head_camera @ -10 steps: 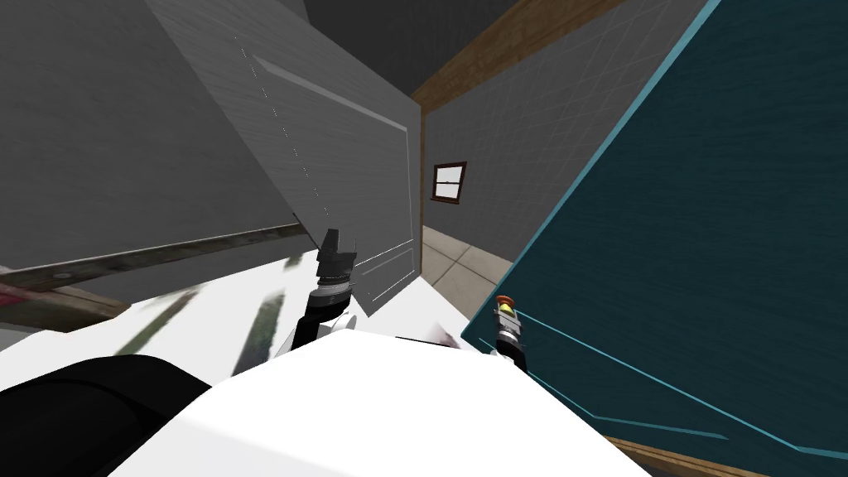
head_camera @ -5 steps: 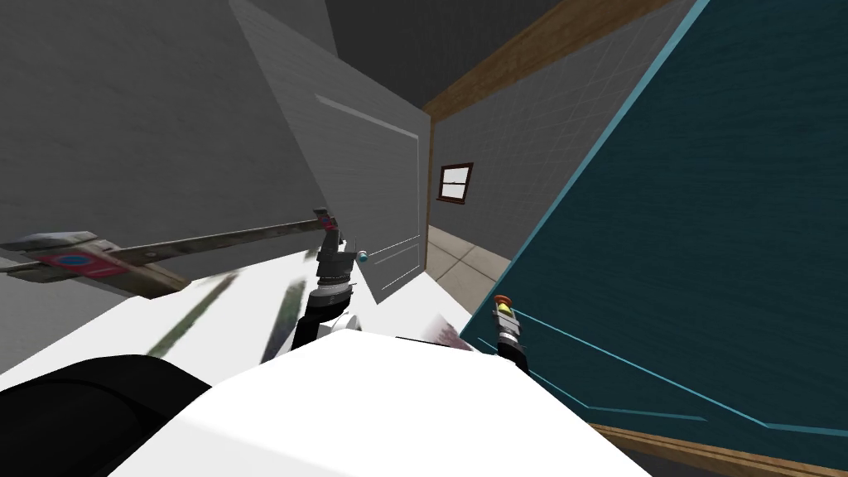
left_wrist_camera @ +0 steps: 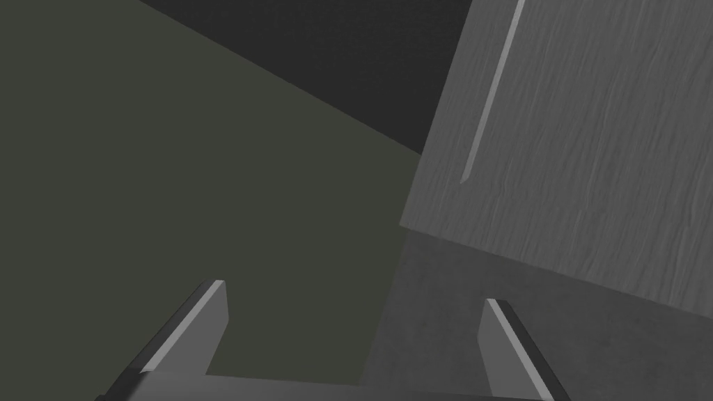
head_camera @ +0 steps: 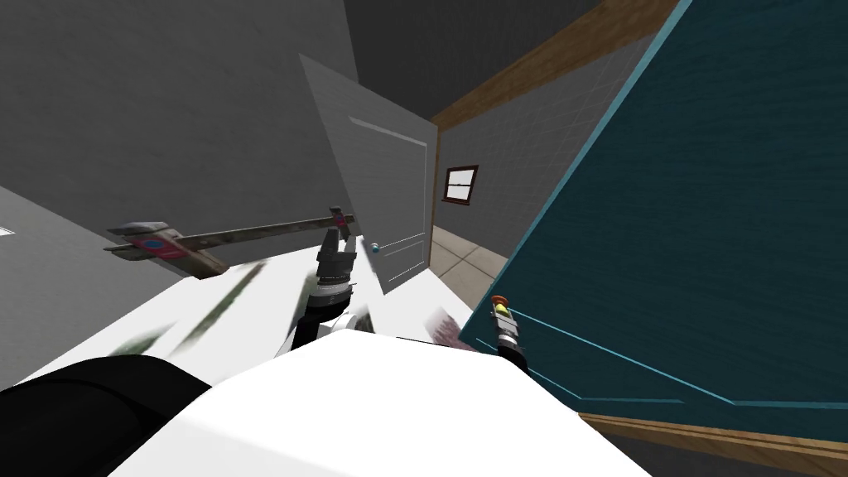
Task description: Pull the door open
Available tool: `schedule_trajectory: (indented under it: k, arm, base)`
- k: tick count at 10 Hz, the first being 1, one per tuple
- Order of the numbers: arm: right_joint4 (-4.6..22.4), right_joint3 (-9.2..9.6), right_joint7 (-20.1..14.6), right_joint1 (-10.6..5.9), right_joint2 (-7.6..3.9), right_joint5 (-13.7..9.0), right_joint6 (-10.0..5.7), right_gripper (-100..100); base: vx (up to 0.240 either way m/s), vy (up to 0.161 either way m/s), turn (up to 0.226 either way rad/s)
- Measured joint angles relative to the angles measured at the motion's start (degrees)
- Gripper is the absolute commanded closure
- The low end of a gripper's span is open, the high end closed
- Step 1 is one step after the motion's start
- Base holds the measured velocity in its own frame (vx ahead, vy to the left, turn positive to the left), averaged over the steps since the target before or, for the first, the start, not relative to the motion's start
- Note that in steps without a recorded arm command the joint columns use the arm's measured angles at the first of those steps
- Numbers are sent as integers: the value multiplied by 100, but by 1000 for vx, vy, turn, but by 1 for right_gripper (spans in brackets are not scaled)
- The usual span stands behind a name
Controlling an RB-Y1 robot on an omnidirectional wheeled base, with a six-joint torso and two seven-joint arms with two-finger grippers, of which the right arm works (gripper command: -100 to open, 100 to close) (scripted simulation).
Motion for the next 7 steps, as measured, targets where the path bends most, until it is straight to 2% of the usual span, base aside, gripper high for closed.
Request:
schedule_trajectory:
  k: [2, 4, 7]
  arm:
    - [-46, 105, -125, 54, -109, 58, -66, 100]
    - [-134, 257, -281, 178, -219, 138, -128, 100]
    - [-188, 468, -510, 309, -363, 244, -233, 100]
  base:
    - [-262, -24, 132]
    - [-219, 3, 91]
    - [-242, -40, 105]
